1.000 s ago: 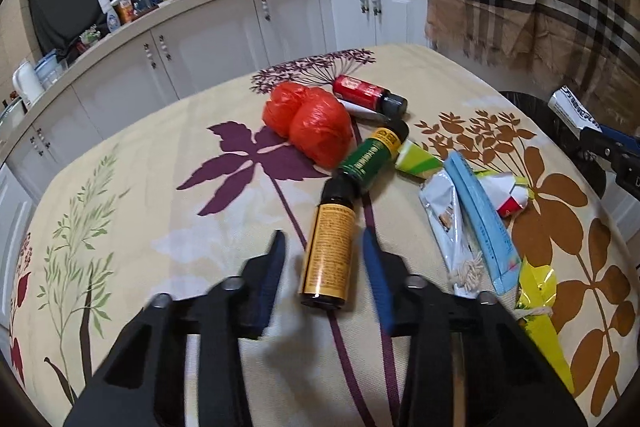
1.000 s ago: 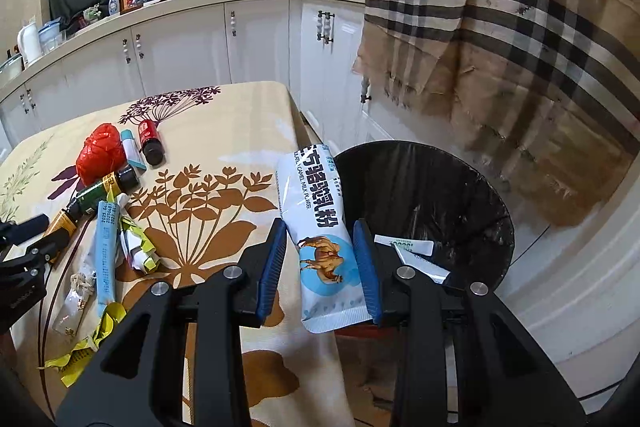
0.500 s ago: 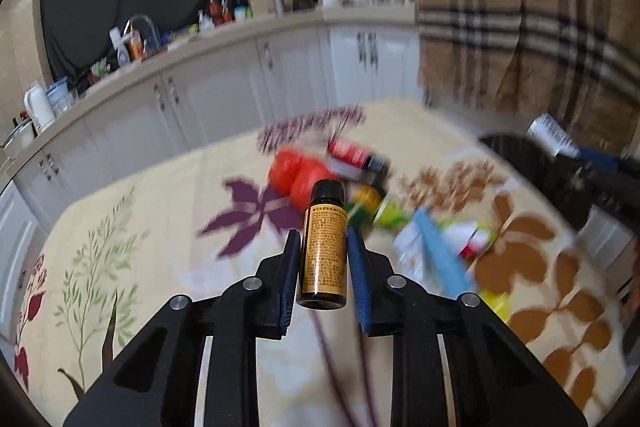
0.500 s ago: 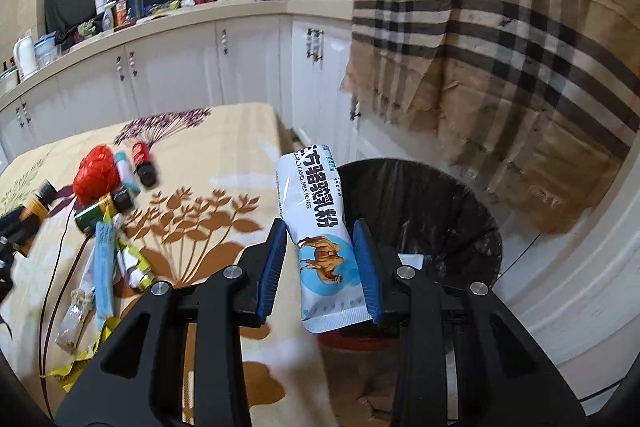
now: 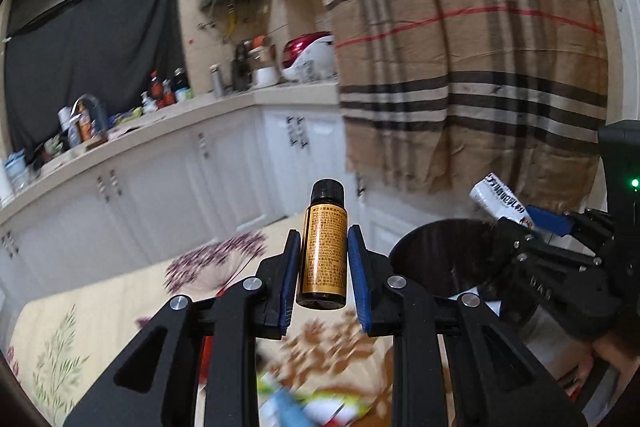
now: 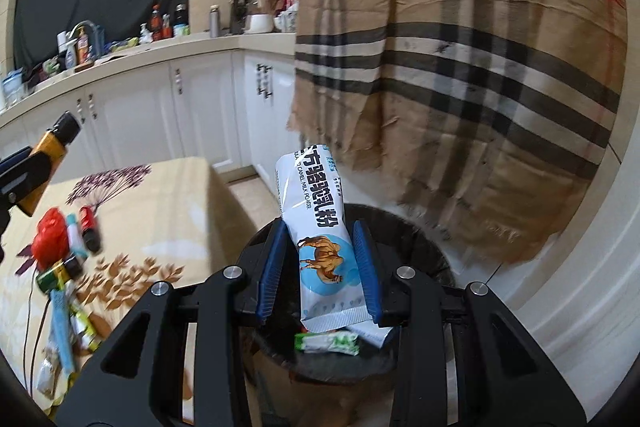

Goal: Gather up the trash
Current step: 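Carry both items over the bin and open both grippers to drop them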

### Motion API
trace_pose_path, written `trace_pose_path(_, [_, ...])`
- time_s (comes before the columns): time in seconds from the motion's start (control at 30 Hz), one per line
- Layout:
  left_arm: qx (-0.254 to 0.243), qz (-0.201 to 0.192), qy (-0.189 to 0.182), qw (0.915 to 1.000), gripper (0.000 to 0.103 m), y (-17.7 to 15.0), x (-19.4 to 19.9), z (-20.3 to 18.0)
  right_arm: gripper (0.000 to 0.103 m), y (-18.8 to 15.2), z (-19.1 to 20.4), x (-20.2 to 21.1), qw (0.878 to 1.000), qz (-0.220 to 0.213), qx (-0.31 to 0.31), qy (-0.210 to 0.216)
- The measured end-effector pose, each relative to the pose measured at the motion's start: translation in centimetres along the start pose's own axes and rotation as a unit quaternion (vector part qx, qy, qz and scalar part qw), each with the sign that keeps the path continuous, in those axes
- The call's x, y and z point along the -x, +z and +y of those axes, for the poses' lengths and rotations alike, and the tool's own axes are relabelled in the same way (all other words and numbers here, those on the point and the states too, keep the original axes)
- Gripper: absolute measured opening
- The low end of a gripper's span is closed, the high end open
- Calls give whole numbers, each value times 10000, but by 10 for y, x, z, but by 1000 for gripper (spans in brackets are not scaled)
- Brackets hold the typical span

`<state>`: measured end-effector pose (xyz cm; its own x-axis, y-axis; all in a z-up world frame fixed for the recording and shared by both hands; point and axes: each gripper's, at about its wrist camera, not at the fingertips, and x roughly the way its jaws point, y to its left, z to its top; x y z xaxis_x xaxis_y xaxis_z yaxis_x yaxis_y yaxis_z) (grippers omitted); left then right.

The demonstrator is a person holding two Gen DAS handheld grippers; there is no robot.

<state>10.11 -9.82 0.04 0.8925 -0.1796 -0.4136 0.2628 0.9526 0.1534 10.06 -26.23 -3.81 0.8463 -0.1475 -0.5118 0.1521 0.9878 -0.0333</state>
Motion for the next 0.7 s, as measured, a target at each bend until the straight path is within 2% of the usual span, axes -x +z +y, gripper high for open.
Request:
trace_pose_path(0.1, [-132,-17,-80,9999,25,6,-15,-17,34,3,-12,-8,9999,-3,-86,-95])
trace_pose_path(0.47, [-386,369,-436,9976,25,15,-71,-62,34,0,-42,-43,9989,180,-284,-322])
trace_pose_path(0.5, [-427,403,-462,9972,25,15,-75,-66,35,0,-44,-47,9987,195,-289,-363])
trace_pose_path(0.6, [-506,540,-501,9960,28,15,-90,-75,56,-2,-49,-57,9982,260,-284,-462])
trace_pose_path(0.7, [-412,648,-498,9958,41,13,-97,-73,58,-4,-50,-60,9980,268,-228,-519])
